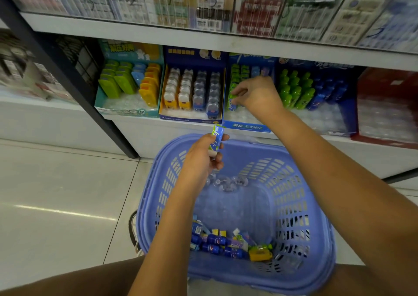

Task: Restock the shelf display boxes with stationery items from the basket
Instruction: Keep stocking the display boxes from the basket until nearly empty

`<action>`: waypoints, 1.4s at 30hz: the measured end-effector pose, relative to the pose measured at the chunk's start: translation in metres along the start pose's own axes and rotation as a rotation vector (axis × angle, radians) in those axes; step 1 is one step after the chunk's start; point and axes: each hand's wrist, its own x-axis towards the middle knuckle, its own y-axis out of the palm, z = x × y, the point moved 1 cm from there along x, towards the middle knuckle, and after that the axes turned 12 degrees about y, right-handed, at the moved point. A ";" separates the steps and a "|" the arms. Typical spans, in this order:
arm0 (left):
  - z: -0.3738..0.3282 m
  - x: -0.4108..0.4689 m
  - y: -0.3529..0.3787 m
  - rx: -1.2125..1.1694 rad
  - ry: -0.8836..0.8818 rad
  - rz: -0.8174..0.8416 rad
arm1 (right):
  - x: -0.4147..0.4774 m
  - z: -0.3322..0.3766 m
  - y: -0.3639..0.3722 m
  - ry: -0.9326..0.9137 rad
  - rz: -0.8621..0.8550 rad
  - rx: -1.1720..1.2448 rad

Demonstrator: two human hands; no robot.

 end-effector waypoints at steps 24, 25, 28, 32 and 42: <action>0.020 0.026 0.026 1.395 0.589 0.420 | -0.030 -0.029 -0.014 -0.160 -0.263 0.103; 0.020 0.027 0.025 1.397 0.597 0.420 | -0.029 -0.029 -0.013 -0.166 -0.246 0.085; 0.021 0.027 0.024 1.398 0.603 0.423 | -0.026 -0.032 -0.010 -0.163 -0.218 0.084; 0.019 0.028 0.023 1.401 0.597 0.442 | -0.019 -0.034 -0.008 -0.095 -0.219 0.181; 0.076 0.023 -0.018 1.214 0.447 0.342 | -0.059 -0.058 0.028 -0.119 -0.072 0.010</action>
